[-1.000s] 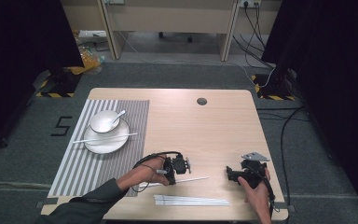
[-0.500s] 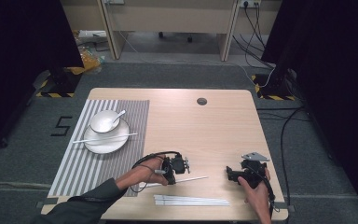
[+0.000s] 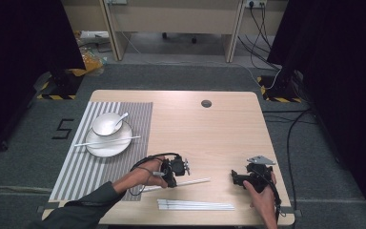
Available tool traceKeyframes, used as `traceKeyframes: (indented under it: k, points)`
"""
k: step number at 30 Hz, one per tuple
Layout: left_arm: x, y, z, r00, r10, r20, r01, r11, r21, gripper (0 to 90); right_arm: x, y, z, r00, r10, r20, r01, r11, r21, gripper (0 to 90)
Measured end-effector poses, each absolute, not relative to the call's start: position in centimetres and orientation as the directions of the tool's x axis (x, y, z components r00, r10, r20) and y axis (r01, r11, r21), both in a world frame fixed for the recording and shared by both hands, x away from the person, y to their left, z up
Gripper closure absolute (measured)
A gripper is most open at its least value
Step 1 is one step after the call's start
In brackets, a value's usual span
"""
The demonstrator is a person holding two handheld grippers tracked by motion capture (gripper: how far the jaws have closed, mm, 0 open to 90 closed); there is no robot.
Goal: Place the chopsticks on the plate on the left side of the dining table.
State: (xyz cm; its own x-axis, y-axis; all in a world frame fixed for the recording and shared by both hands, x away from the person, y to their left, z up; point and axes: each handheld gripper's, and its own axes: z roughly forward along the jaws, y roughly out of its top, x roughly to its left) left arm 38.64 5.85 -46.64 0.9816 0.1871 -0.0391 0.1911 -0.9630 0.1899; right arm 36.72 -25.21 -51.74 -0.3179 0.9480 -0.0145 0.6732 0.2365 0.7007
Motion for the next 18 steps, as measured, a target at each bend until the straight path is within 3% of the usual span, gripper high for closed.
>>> traceKeyframes:
  k: [18]
  points:
    - [40.4, 11.3, -44.3, 0.957, 0.291, -0.002, 0.287, -0.942, 0.175, 84.7, 36.7, -25.2, -51.7, -0.320, 0.947, -0.012, 0.674, 0.237, 0.699, 0.3]
